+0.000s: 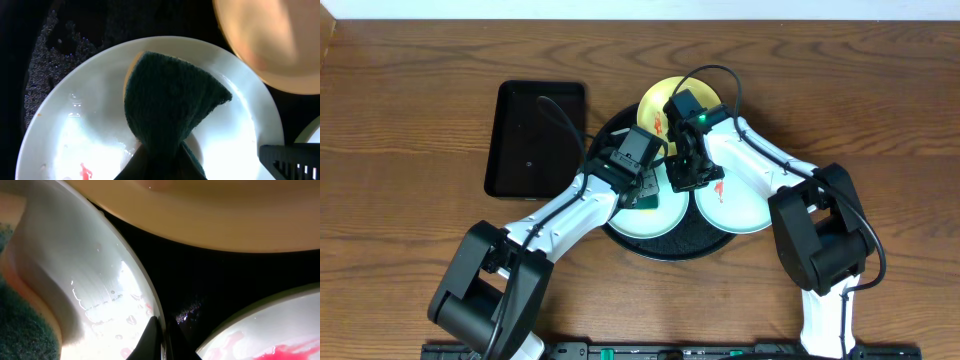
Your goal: Clean dirty plates on tray and stack at the side
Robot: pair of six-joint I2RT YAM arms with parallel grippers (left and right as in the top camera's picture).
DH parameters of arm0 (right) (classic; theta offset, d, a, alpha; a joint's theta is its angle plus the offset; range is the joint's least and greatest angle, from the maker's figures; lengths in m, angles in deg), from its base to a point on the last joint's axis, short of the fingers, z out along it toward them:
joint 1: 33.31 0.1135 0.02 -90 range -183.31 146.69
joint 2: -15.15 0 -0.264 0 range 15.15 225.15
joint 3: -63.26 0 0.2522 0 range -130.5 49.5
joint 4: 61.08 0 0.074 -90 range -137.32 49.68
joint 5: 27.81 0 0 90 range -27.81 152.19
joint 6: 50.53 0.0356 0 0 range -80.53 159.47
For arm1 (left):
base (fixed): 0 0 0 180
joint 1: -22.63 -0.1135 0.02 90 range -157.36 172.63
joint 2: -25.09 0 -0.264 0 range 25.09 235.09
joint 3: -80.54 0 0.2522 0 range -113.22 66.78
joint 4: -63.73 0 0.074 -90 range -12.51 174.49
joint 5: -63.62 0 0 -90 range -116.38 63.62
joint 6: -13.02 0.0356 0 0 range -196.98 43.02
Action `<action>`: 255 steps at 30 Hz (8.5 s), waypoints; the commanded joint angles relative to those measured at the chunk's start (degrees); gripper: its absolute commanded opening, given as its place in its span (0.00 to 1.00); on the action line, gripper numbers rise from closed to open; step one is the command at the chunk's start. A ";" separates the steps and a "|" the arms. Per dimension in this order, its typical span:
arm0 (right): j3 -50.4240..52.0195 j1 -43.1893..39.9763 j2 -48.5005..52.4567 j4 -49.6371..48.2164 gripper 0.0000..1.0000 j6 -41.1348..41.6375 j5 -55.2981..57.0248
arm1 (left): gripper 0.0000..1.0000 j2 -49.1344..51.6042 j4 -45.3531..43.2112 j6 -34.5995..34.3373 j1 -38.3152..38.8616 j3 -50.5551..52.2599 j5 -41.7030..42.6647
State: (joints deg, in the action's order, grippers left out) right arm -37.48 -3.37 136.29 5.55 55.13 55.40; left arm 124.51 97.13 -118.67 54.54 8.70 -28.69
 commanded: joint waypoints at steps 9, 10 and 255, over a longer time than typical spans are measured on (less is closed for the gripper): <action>0.48 0.13 0.72 0.63 0.01 -1.11 3.74 | 0.08 0.70 0.72 0.94 -0.26 2.80 -1.66; 0.48 0.13 0.72 0.66 0.01 -1.11 3.74 | 0.08 0.70 1.29 0.94 -0.26 2.80 -2.05; -0.22 -50.05 -16.15 -12.15 0.01 12.22 2.78 | 0.08 -17.75 13.09 0.00 -17.68 3.50 -14.80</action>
State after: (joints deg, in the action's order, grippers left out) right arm -37.52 -52.99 116.99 -6.02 64.99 56.19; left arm 106.32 110.46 -119.15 36.98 11.80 -43.70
